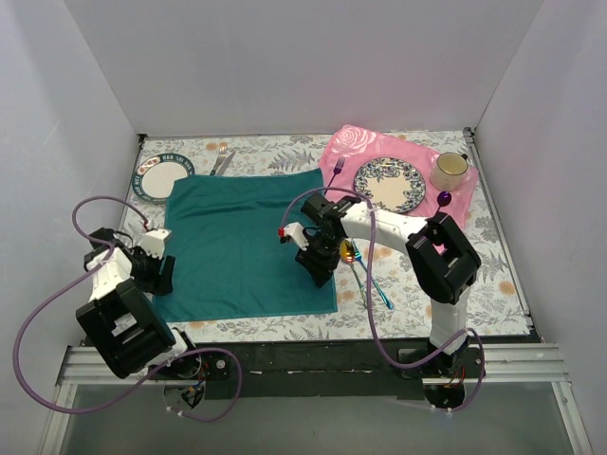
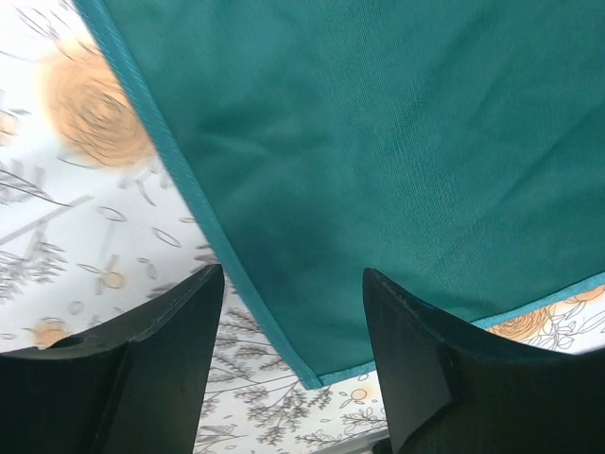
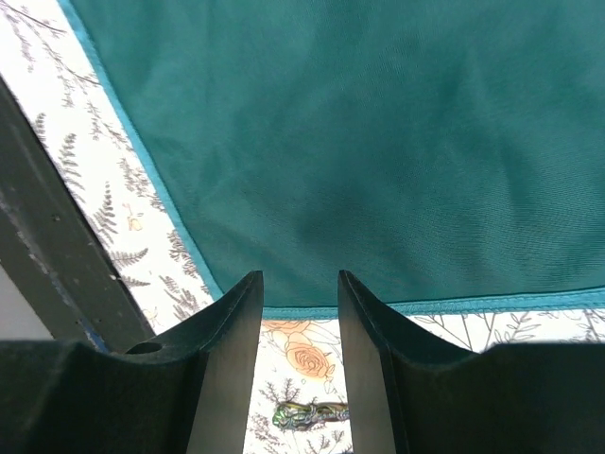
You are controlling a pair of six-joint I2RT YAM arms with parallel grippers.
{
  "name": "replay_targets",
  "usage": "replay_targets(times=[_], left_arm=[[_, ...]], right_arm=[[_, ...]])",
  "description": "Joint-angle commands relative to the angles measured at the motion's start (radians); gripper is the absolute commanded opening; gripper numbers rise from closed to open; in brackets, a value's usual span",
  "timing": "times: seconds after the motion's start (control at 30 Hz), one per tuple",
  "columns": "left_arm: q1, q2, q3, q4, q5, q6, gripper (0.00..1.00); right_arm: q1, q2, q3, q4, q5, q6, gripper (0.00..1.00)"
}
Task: Fold the napkin into a case and place the utensils inside
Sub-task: Flatten out the crumpled napkin at the center of the board, then pick up the flattened napkin from the center of the board.
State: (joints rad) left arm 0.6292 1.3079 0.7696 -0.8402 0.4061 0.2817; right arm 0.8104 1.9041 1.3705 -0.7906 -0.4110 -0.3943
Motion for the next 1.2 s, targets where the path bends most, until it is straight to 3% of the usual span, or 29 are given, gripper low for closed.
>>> replay_targets(times=[0.0, 0.43, 0.63, 0.77, 0.8, 0.93, 1.0, 1.17], left_arm=[[0.004, -0.062, -0.081, 0.046, -0.056, 0.046, 0.60], [0.004, -0.245, -0.259, 0.023, -0.179, 0.163, 0.56], [0.023, -0.299, -0.270, -0.038, -0.210, 0.209, 0.47], [0.046, -0.262, -0.114, -0.174, -0.061, 0.205, 0.52], [0.047, -0.247, -0.020, -0.222, 0.035, 0.194, 0.55], [0.047, -0.158, 0.219, -0.246, 0.247, 0.064, 0.65], [0.047, -0.090, 0.298, -0.194, 0.315, -0.059, 0.75], [0.047, 0.028, 0.457, 0.014, 0.451, -0.367, 0.81]], right_arm=[[0.021, 0.006, -0.056, 0.011, 0.023, 0.002, 0.46], [0.119, -0.028, -0.208, -0.010, -0.035, -0.006, 0.45], [0.131, -0.075, -0.214, -0.057, -0.101, -0.035, 0.45], [0.102, -0.141, -0.119, -0.078, -0.140, -0.043, 0.47], [0.078, -0.164, -0.090, -0.073, -0.144, -0.034, 0.48], [-0.120, -0.149, 0.125, -0.042, -0.205, 0.023, 0.53], [-0.220, -0.099, 0.270, -0.012, -0.190, 0.074, 0.54], [-0.278, 0.030, 0.476, 0.092, 0.030, 0.170, 0.55]])
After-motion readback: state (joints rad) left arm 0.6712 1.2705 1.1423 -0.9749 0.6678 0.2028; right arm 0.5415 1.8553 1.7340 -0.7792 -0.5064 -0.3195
